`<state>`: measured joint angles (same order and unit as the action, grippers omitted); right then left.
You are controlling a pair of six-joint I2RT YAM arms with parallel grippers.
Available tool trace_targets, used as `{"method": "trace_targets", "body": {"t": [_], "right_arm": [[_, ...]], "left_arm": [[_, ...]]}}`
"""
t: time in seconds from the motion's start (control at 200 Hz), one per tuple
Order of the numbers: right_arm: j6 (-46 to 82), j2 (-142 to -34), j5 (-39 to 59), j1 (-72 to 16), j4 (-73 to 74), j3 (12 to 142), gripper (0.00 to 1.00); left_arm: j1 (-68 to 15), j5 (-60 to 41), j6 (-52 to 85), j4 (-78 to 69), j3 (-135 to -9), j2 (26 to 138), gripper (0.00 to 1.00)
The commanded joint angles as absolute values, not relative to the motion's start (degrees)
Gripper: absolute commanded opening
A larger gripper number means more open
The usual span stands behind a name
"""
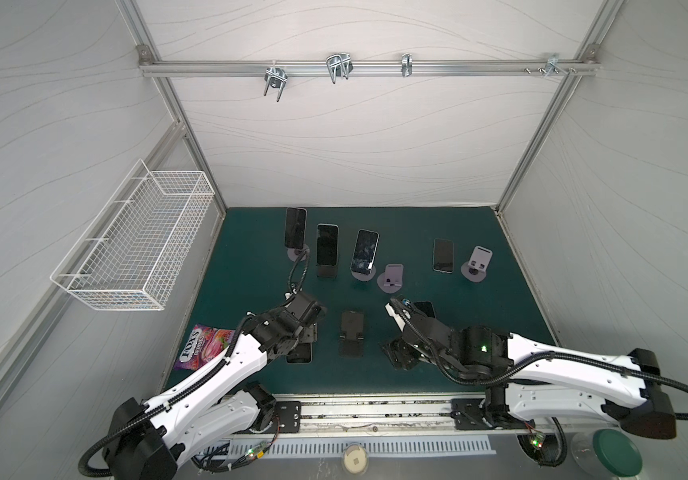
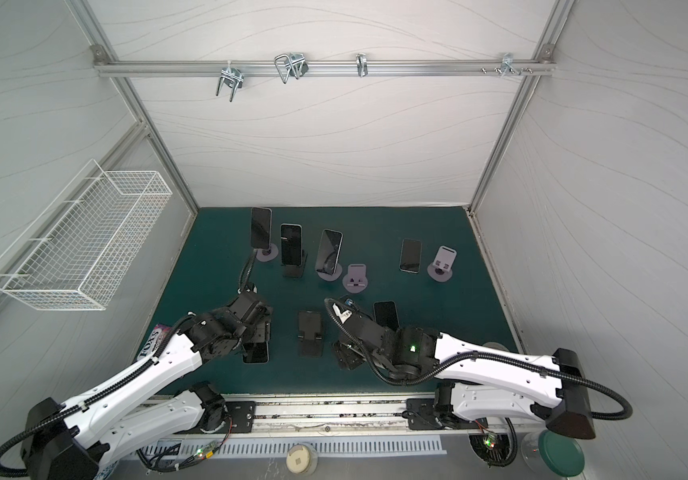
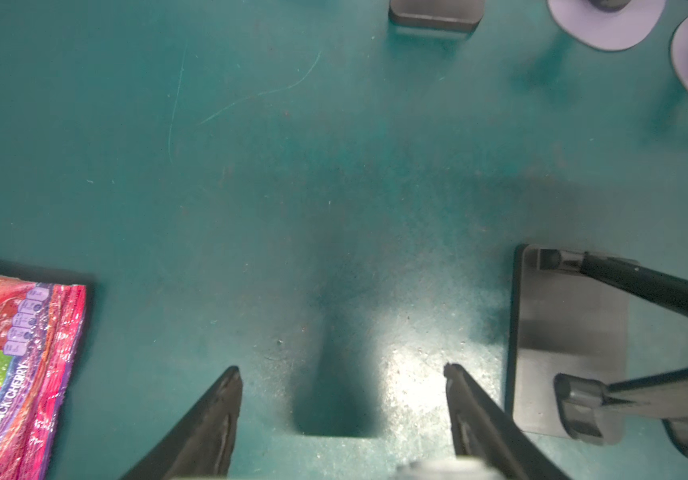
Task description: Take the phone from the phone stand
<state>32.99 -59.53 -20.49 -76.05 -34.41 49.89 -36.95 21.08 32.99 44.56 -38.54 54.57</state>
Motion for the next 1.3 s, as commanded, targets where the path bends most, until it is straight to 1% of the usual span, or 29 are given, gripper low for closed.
{"method": "trace_targets", "body": {"t": [0.0, 0.425, 0.705, 1.295], "right_arm": [[33.3, -59.4, -20.3, -76.3, -33.6, 50.4, 0.79], [35.3, -56.4, -20.4, -76.4, -33.5, 47.3, 0.79], [35.8, -56.9, -19.5, -76.3, -34.4, 46.8, 0.79], [37.2, -58.0, -18.5, -76.3, -34.5, 46.3, 0.79]], "left_arm": [[-36.4, 20.8, 32.1, 41.8, -39.3, 55.1, 0.68], [-36.3, 19.5, 33.4, 41.3, -39.1, 56.7, 0.68], [-36.3, 20.2, 33.6, 41.3, -39.3, 58.9, 0.67], [-36.3, 20.0, 35.4, 34.2, -38.1, 66.4, 0.67]]}}
